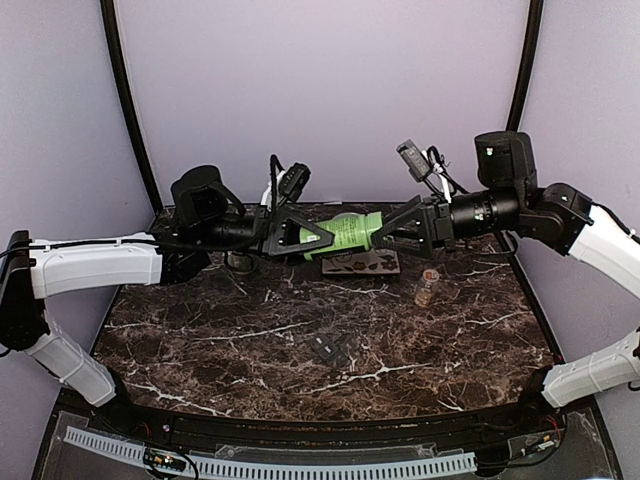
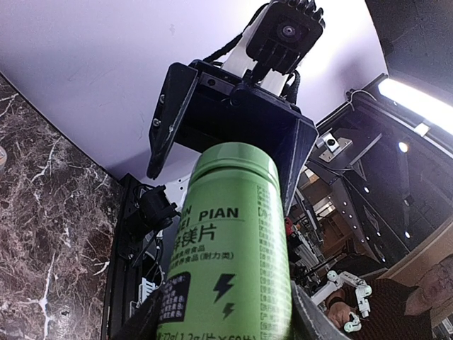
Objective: Sort the pills into containers
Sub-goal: Unscrew the lid of the pill bottle.
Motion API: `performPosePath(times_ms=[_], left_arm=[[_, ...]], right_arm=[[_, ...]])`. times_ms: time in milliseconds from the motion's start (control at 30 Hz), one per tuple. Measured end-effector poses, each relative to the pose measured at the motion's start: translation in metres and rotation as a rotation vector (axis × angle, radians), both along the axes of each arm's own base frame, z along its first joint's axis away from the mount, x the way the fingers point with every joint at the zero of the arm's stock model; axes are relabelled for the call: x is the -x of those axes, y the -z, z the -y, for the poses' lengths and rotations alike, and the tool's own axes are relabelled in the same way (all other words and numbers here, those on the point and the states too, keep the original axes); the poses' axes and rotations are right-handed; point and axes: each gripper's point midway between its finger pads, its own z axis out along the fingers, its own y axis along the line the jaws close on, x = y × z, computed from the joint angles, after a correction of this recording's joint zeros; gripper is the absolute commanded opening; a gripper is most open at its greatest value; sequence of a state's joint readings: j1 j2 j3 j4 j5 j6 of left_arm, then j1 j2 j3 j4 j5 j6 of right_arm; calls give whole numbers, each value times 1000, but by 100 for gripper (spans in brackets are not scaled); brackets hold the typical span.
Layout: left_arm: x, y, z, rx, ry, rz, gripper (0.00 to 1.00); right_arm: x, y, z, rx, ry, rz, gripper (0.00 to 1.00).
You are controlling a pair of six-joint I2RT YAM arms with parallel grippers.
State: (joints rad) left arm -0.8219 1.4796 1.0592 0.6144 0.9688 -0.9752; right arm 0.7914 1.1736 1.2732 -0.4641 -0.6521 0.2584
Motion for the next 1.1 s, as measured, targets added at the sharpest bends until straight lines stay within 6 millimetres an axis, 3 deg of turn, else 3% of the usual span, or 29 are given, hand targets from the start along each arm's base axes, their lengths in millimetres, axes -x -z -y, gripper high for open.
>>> performPosePath(times_ms=[533, 1100], left_arm=[[-2, 0, 0, 6, -11, 28, 0], [-4, 7, -4, 8, -56, 78, 0]], right_arm=[[4, -11, -4, -65, 8, -136, 83], [-9, -8, -3, -100, 172, -536, 85]])
